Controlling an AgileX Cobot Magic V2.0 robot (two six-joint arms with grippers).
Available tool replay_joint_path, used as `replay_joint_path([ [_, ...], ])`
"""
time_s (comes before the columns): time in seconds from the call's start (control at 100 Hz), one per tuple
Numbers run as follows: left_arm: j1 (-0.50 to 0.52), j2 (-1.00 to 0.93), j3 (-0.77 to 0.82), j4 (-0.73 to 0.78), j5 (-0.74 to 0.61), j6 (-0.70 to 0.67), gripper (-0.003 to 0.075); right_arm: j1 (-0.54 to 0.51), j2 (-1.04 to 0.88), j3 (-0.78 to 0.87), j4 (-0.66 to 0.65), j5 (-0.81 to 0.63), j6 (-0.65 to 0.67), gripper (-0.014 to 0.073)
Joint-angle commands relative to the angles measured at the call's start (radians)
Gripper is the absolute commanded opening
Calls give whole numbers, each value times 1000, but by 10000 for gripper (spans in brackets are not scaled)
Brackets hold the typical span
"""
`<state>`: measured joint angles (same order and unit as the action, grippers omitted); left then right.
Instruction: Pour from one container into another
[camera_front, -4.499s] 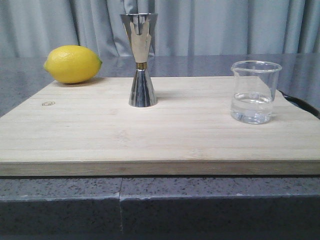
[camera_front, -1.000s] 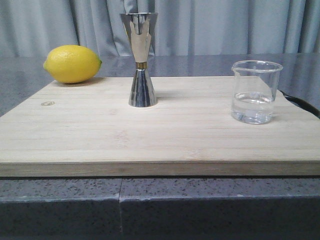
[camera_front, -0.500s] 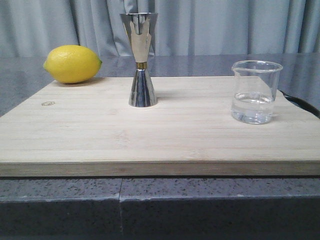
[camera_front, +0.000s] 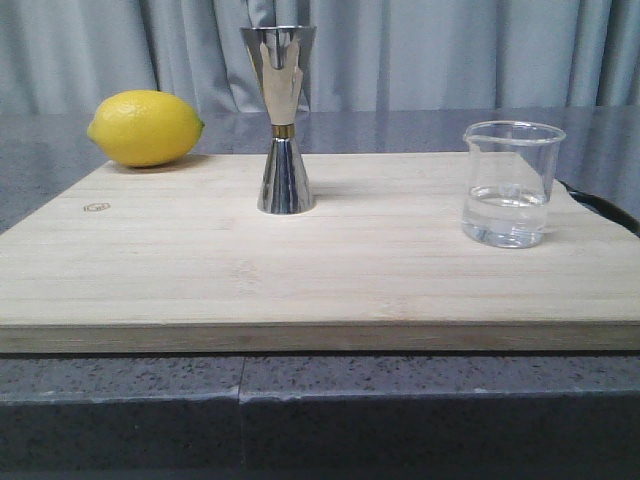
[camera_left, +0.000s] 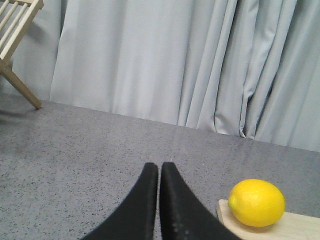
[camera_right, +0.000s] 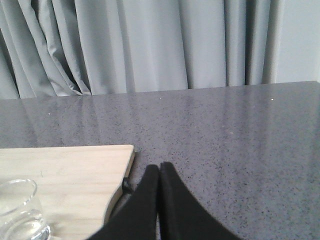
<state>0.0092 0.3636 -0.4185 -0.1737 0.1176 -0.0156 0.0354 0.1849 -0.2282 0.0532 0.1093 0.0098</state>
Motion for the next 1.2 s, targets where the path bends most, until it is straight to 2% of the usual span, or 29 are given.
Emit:
replay_joint_path([
  [0.0,-9,39,-68,-12,-37,-7,-19,-8,44,-64,-2,-63,-10,-68],
  [0.19,-9,84,-108,-23,40,-7,-19,-8,97,-119,-2,-9,-10,-68],
  [0.42,-9,126,-148,-134,106,4,-18,-8,167,-189,-2,5,-10,-67],
  [0.51,-9,141,-171,-153,137,6,-18,-8,191,-209,-2,10,-10,-49],
  [0.59,-12,157,-193,-203,150,72,-6,-8,199,-218,-2,0,-10,-5],
  [0.64,-22,163,-198,-248,147,143,25,-8,202,-218,-2,-18,-10,49],
  [0.71,-48,170,-207,-333,146,257,107,-8,204,-218,-2,-37,-10,136],
  [0.83,-116,197,-211,-457,139,425,336,-8,204,-218,-2,-58,-10,304],
  [0.93,-178,235,-211,-492,124,461,467,-8,204,-218,-2,-51,-10,383],
  [1.19,-375,396,-211,-492,102,505,484,-8,204,-218,78,89,-10,387],
])
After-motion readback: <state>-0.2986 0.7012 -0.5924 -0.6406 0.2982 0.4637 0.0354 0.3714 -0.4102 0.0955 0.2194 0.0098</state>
